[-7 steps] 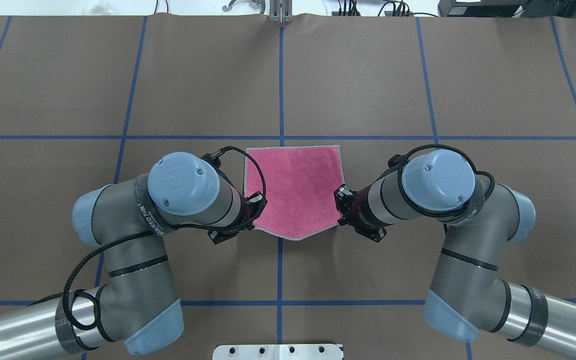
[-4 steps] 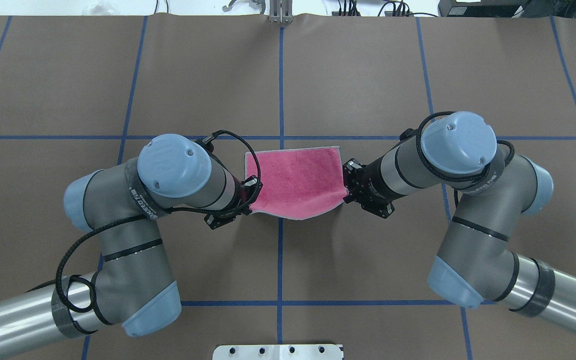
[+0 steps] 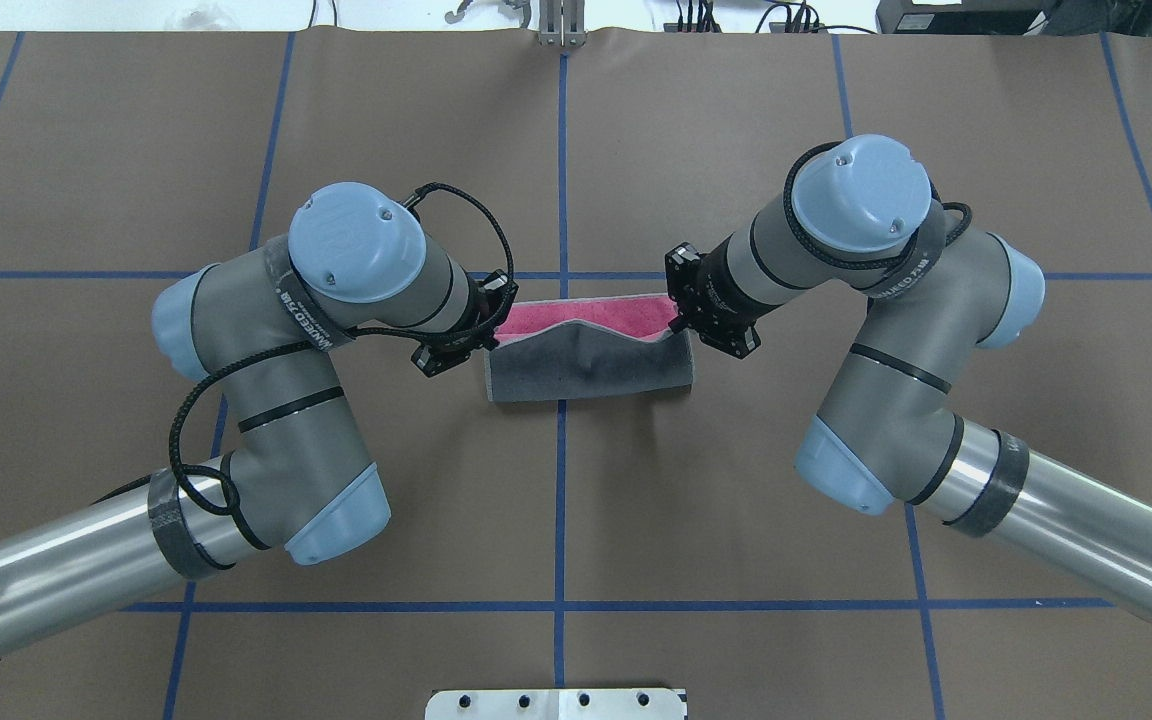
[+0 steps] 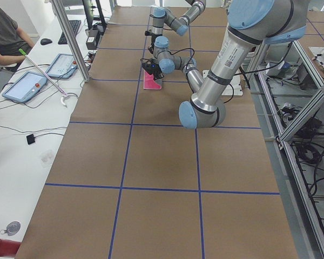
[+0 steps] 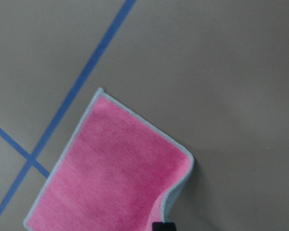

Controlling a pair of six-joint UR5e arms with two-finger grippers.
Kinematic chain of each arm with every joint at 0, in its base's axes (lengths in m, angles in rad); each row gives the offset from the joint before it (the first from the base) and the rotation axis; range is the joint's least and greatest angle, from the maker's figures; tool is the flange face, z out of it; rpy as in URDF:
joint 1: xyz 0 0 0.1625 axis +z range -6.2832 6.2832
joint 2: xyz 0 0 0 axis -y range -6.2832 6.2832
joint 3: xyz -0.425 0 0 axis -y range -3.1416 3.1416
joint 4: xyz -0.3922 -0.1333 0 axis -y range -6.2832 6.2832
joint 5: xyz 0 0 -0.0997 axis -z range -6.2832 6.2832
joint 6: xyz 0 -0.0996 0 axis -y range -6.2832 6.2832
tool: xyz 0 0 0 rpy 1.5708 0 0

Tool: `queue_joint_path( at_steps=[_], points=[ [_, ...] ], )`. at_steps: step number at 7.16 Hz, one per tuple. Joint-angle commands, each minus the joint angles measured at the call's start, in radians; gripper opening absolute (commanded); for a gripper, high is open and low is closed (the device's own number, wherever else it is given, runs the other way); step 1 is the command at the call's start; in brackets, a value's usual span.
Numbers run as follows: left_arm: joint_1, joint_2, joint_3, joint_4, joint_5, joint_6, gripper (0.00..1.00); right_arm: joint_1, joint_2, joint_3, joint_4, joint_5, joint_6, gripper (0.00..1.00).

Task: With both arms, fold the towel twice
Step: 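Lift both corners and fold them over onto the far edge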

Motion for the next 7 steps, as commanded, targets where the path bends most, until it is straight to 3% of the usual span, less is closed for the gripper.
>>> queue_joint_path(
  at_steps=[1,7],
  points=[
    [-0.018,-0.012,0.089,-0.077,0.0,0.002,0.0,0.01,0.054,-0.092,0.003,0.002,-0.017,0.0],
    [-0.042,-0.072,0.202,-0.134,0.0,0.006,0.0,0.017,0.059,-0.132,0.003,0.002,-0.058,0.0]
  ],
)
